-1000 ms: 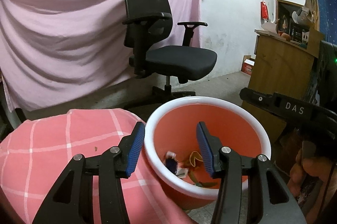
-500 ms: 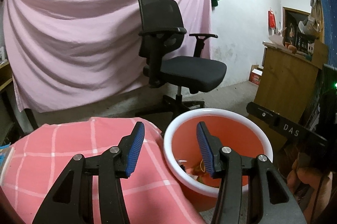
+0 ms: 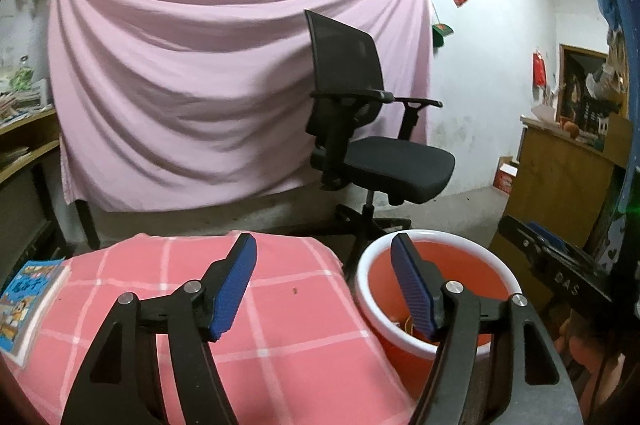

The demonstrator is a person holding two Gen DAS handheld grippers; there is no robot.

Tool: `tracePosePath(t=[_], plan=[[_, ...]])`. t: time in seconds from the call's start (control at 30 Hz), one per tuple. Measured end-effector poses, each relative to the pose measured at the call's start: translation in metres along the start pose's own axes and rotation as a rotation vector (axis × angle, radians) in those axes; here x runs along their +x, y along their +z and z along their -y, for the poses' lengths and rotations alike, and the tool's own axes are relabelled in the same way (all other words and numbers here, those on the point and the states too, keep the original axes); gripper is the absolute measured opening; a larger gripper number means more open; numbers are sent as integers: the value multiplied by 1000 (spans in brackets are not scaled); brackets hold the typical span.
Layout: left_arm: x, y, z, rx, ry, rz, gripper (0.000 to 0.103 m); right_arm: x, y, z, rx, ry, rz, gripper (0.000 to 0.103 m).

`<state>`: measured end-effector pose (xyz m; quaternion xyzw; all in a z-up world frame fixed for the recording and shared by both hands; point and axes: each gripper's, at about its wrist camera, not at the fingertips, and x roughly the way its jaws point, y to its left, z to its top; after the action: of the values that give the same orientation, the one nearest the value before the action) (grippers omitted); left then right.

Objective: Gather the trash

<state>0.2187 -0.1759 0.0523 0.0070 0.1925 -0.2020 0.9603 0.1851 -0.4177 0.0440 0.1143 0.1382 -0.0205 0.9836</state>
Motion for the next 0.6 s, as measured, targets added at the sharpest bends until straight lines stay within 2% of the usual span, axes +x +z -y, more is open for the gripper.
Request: tracePosePath(t=[0.07, 0.13, 0.23, 0.37, 0.5, 0.53, 0.6], plan=[[-9, -1, -7, -18, 13, 7, 65, -9, -2, -5, -12, 5, 33, 73], [-19, -3, -10, -34, 27, 21, 77, -17, -4, -11, -26, 5, 59, 74], [-37, -6, -19, -63, 44, 56, 80, -29, -7, -20, -46, 10, 102, 81], [-52, -8, -29, -79, 60, 62, 81, -42, -12, -29, -53, 19, 143, 85], [-70, -16, -37, -95, 86, 79, 98, -53, -16, -34, -54, 6, 192, 98], [-73, -18, -40, -100, 93, 88, 99, -56, -17, -35, -52, 2, 210, 103], [-83, -24, -44, -113, 99, 103, 99, -65, -21, -38, -52, 4, 236, 103]])
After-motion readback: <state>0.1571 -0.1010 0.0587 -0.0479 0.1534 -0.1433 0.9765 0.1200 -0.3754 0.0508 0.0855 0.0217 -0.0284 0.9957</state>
